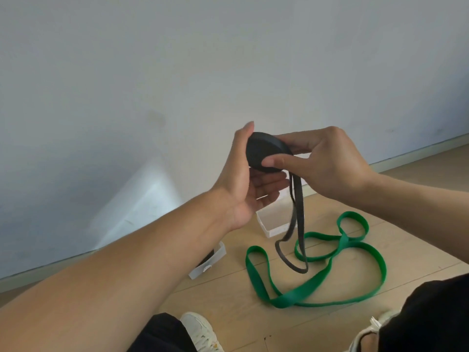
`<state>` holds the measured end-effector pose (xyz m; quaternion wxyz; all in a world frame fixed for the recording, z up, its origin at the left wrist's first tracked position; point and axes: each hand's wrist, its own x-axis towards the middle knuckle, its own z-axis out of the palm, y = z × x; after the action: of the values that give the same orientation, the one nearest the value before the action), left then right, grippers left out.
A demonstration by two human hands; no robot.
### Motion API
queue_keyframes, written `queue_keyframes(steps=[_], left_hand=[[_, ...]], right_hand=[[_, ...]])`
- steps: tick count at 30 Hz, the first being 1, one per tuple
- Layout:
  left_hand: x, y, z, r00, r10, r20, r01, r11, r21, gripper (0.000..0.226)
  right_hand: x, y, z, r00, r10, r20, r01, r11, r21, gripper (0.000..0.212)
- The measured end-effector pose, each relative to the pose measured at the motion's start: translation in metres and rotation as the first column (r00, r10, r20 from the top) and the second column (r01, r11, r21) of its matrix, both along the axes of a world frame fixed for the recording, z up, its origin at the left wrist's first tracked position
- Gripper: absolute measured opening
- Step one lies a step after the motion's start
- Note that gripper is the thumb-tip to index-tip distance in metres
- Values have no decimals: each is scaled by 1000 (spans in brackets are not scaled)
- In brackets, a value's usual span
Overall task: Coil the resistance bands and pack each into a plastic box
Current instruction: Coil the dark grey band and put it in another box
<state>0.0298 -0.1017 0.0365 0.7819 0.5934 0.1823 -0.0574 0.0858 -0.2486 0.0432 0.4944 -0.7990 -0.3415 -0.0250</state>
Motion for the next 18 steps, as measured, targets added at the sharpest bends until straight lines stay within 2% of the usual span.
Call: queue_keyframes(steps=[3,9,13,15,16,18], left_hand=[[0,4,0,999,-36,-27,35,999,-13,80],[-3,4,3,987,-143,-70,144,989,13,84],[-4,-9,-3,1000,-17,-24,19,995,97,61],[-2,-11,-6,999,34,-8,-32,987,157,60],[-2,-11,-6,999,39,-10,-37,986,161,62],[-3,-8,-1,999,29,-31,-27,998,55,70]], right_hand=[[1,-1,1,1000,-4,11,4,1000,-4,18],[4,-5,-2,995,-103,9,103,993,-59,10],[-2,-3,-2,993,-99,68,105,990,-92,10],[-5,-1,0,995,-85,52,87,995,-42,12],[-4,-1,1,997,-75,34,75,997,-17,15],[-3,-2,1,999,-46,14,46,999,-8,17]])
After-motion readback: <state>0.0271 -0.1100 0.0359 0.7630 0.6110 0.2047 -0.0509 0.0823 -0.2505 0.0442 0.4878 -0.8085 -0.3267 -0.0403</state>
